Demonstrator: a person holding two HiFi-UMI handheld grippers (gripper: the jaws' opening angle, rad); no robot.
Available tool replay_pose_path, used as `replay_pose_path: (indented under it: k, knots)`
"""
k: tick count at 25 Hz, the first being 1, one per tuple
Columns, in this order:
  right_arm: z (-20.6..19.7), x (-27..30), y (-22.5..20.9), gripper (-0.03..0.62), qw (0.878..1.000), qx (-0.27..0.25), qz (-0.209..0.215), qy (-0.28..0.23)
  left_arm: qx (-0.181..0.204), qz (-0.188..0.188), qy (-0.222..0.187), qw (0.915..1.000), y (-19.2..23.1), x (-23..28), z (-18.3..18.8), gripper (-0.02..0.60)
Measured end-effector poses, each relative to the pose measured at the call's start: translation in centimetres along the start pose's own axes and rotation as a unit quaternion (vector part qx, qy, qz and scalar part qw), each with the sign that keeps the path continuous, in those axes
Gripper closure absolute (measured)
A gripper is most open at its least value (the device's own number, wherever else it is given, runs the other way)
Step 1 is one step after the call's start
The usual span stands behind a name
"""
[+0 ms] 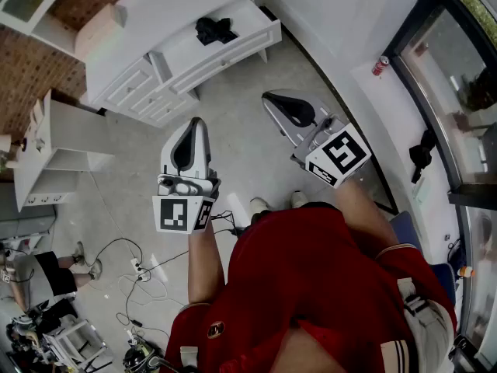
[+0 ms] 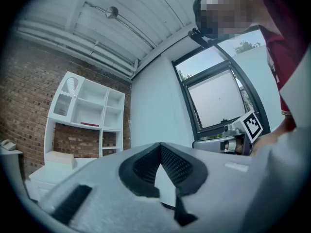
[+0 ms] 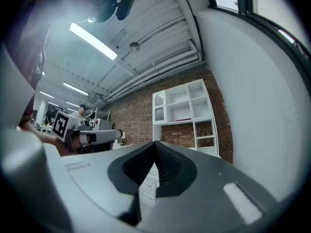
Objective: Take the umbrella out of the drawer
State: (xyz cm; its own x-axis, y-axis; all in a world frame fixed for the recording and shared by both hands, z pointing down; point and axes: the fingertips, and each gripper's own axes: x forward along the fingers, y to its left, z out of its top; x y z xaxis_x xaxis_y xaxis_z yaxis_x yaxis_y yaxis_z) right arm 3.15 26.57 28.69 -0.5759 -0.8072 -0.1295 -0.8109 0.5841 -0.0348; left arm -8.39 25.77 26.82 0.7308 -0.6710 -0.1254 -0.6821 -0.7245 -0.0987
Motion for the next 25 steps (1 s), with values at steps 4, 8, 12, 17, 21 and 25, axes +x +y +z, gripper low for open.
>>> replay_pose_path:
  k: [4, 8, 12, 17, 21, 25]
  knots:
    - [0.4, -1.4, -1.5, 0.583, 1.000, 0.016, 0.006, -0.016, 0.003, 0.003, 0.005, 1.0000, -1.1, 1.1, -0.3, 0.577]
    - [0.2, -3.0, -2.7, 0.583, 1.000, 0.024, 0.012, -0.016, 0.009, 0.011, 0.012, 0.9998, -2.3, 1.9, -0.5, 0.577]
    - [0.0, -4.2, -3.7, 0.583, 0.999, 0.028, 0.023, -0.017, 0.020, 0.026, 0.018, 0.9993, -2.8, 2.6, -0.4, 0.577]
    - [-0.6, -4.3, -5.1, 0.583, 0.999, 0.036, 0.027, -0.014, 0.026, 0.044, 0.021, 0.9985, -2.3, 3.2, -0.5, 0.577]
    - [-0.9, -2.6, -6.1, 0.583, 0.999, 0.032, 0.030, -0.008, 0.023, 0.052, 0.018, 0.9982, -0.5, 4.0, -0.9, 0.577]
    - [-1.5, 0.4, -7.1, 0.583, 0.999, 0.027, 0.032, 0.002, 0.022, 0.057, 0.015, 0.9980, 2.3, 5.1, -2.0, 0.577]
